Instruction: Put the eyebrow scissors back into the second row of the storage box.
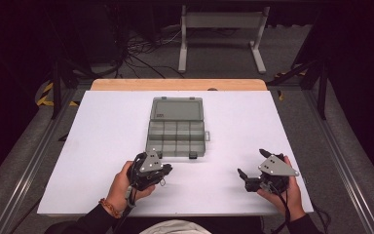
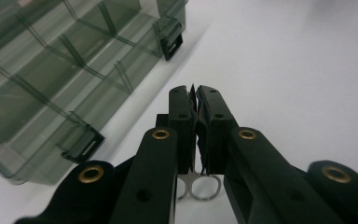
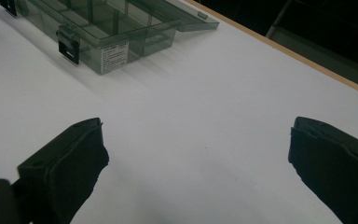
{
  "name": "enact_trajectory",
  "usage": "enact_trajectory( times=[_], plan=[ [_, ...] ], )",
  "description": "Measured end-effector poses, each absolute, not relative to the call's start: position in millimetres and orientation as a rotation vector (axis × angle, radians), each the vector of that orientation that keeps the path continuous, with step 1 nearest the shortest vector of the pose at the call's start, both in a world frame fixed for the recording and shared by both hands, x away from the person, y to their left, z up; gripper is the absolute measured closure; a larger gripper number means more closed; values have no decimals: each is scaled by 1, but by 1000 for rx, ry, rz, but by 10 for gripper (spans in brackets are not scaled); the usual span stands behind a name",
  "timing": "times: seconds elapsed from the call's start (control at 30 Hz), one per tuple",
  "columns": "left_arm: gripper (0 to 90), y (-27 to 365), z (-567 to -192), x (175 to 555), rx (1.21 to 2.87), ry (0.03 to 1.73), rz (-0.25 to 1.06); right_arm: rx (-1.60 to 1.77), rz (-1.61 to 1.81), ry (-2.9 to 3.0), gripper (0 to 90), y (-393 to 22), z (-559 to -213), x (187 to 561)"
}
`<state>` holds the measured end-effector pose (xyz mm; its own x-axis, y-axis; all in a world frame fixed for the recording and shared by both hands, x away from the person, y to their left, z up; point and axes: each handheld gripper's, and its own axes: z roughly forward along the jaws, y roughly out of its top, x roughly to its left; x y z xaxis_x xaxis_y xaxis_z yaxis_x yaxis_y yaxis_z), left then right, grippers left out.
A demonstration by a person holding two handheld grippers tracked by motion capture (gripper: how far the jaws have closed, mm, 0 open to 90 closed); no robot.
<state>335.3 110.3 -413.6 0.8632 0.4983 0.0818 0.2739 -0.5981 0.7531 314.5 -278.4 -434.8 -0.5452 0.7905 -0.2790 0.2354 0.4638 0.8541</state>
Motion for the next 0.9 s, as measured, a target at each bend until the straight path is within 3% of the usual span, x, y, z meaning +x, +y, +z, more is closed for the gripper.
enact_trajectory(
  times=[0.9],
  plan=[
    [851, 160, -379, 339, 2025, 455, 448, 862, 1066, 1991, 46, -281, -432, 314]
  ],
)
